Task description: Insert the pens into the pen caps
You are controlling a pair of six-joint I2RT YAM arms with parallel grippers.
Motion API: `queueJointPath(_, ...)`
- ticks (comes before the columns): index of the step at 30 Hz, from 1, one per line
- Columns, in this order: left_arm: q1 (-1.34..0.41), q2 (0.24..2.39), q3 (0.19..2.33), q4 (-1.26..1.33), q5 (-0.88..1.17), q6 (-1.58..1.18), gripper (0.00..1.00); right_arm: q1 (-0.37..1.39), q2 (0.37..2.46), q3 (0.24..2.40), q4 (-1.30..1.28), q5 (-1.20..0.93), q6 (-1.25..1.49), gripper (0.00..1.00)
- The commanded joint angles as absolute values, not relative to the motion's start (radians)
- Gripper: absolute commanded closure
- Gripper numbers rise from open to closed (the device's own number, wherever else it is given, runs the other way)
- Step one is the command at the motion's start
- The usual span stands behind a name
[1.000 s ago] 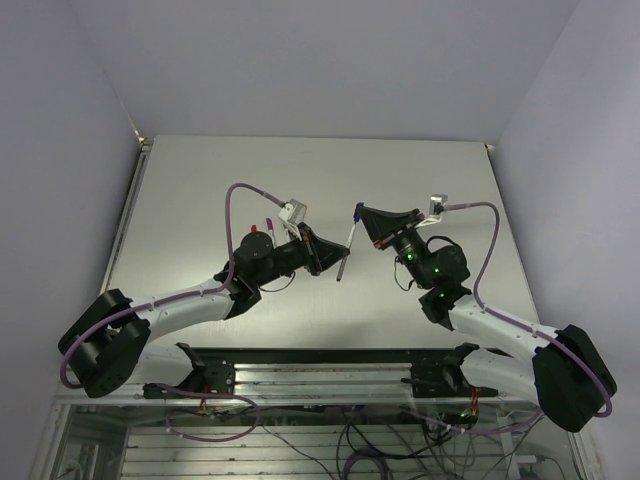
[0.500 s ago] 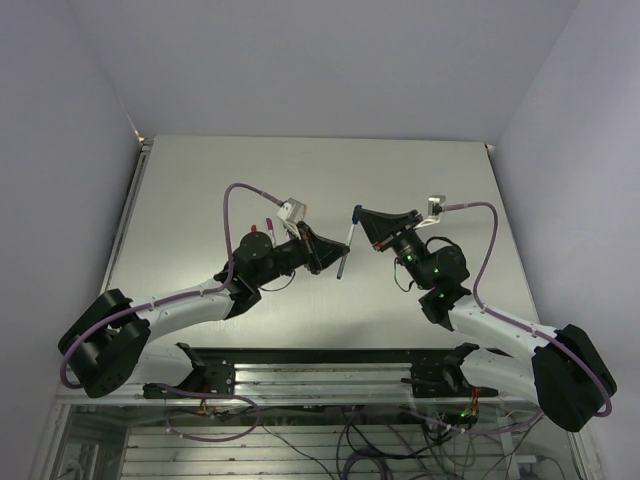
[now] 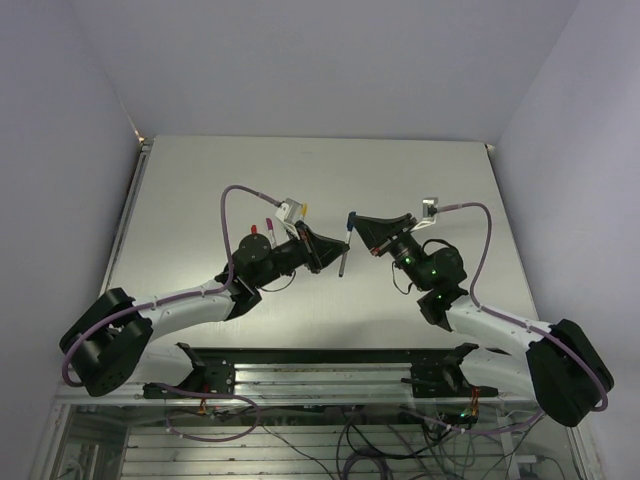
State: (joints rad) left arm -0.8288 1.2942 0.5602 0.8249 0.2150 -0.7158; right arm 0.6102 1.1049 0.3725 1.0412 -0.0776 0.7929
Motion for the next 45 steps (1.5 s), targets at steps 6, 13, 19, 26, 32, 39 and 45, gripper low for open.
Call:
queueJointPath(6, -0.834, 1.327, 0.572, 0.966, 0.149, -0.732, 0.93, 0.625, 1.155, 0.368, 1.079, -0.194, 0.836, 1.00)
queueJointPath(13, -0.833, 1.300, 0.591, 0.956, 0.078, -0.704, 0.93, 0.643, 1.144, 0.372, 0.997, -0.211, 0.796, 1.00)
queueJointPath(19, -0.833, 1.253, 0.598, 0.941, 0.003, -0.670, 0.93, 0.671, 1.131, 0.384, 0.890, -0.193, 0.737, 1.00)
queueJointPath(26, -0.830, 1.218, 0.588, 0.960, -0.073, -0.655, 0.93, 0.724, 1.138, 0.409, 0.794, -0.144, 0.680, 1.00)
queueJointPath(32, -0.819, 1.199, 0.583, 0.988, -0.115, -0.643, 0.93, 0.757, 1.134, 0.409, 0.734, -0.108, 0.657, 1.00)
queueJointPath(39, -0.801, 1.187, 0.588, 0.987, -0.127, -0.642, 0.93, 0.796, 1.145, 0.404, 0.714, -0.086, 0.648, 1.00)
queueJointPath(45, -0.794, 1.186, 0.586, 0.946, -0.120, -0.655, 0.93, 0.809, 1.143, 0.428, 0.708, -0.041, 0.623, 1.00)
